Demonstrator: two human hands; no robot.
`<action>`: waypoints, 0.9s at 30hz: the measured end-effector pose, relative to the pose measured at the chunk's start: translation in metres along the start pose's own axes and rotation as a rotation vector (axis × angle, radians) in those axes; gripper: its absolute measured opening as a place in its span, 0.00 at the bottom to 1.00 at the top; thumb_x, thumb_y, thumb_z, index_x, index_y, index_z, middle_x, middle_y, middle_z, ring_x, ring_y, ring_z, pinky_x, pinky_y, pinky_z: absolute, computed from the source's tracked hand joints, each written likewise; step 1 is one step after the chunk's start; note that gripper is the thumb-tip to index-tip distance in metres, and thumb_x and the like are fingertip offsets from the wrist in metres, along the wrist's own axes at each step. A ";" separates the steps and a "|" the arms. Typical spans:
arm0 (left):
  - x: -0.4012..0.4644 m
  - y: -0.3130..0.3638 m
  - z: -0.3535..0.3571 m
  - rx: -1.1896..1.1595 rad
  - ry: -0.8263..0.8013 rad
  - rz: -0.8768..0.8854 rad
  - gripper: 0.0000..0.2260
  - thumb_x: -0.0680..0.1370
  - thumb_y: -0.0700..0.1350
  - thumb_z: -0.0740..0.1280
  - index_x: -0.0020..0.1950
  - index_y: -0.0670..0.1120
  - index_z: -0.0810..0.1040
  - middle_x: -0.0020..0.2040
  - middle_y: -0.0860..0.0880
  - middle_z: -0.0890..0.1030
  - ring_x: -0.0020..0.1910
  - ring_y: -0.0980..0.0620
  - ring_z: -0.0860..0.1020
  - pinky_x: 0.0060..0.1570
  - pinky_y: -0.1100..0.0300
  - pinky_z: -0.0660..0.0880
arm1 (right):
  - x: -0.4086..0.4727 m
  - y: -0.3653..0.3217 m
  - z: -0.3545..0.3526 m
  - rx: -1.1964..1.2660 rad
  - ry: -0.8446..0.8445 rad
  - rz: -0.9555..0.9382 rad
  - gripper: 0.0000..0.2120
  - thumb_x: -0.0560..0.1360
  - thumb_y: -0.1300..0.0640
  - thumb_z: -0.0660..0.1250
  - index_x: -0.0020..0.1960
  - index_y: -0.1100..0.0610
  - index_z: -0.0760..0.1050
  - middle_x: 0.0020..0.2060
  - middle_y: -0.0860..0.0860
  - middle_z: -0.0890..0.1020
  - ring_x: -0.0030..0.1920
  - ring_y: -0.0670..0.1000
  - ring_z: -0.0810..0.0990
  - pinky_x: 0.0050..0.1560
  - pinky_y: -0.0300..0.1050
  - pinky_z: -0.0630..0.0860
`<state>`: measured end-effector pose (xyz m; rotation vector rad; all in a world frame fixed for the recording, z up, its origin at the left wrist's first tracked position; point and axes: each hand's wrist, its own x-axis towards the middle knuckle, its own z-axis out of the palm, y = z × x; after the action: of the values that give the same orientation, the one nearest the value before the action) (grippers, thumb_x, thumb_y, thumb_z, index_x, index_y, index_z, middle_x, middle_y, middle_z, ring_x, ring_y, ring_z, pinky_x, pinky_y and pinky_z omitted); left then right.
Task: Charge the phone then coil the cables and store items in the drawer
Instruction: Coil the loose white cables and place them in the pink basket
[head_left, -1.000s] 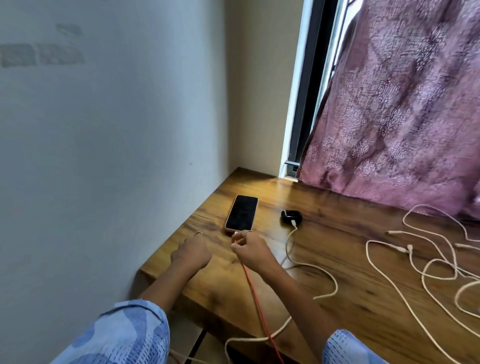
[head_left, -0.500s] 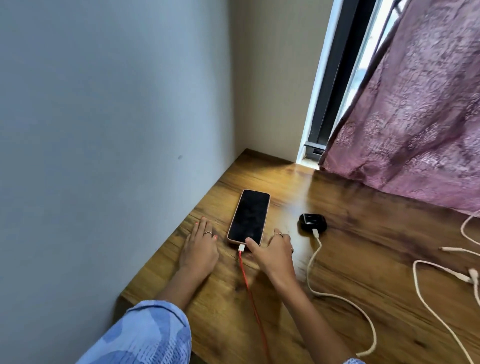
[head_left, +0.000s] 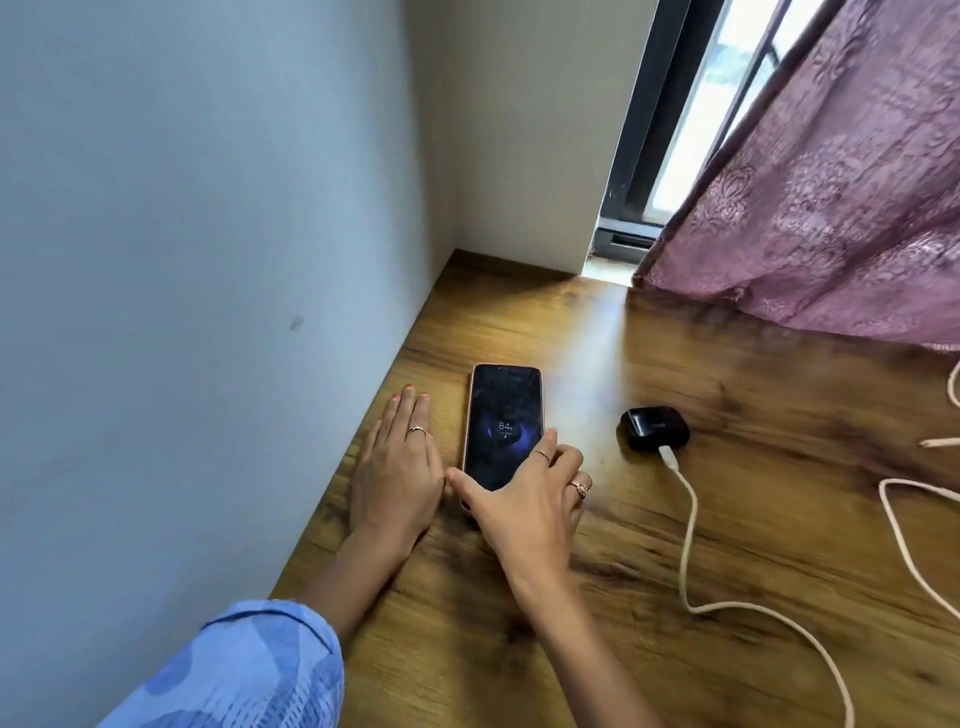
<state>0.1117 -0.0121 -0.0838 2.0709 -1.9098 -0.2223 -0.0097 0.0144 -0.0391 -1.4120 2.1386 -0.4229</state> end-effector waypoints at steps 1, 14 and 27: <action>0.003 0.000 0.001 0.005 -0.004 0.009 0.23 0.79 0.44 0.49 0.75 0.45 0.61 0.76 0.47 0.60 0.76 0.51 0.56 0.73 0.55 0.54 | 0.001 -0.002 0.000 -0.012 0.005 0.012 0.54 0.62 0.32 0.69 0.75 0.58 0.48 0.65 0.55 0.61 0.66 0.59 0.62 0.66 0.51 0.64; 0.025 -0.005 0.005 -0.040 -0.010 0.065 0.25 0.77 0.38 0.51 0.75 0.44 0.62 0.76 0.47 0.60 0.76 0.51 0.56 0.73 0.54 0.57 | 0.014 -0.019 0.006 -0.030 0.014 0.111 0.52 0.62 0.39 0.70 0.76 0.53 0.45 0.63 0.54 0.61 0.65 0.60 0.61 0.64 0.55 0.61; 0.026 -0.004 0.004 -0.044 -0.005 0.068 0.24 0.78 0.38 0.51 0.74 0.43 0.62 0.76 0.46 0.61 0.76 0.49 0.58 0.72 0.53 0.57 | -0.010 -0.015 -0.013 0.182 0.223 -0.014 0.50 0.55 0.43 0.72 0.73 0.45 0.53 0.51 0.45 0.56 0.61 0.54 0.63 0.63 0.49 0.66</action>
<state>0.1164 -0.0385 -0.0868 1.9761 -1.9566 -0.2516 -0.0027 0.0171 -0.0182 -1.3295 2.1992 -0.7920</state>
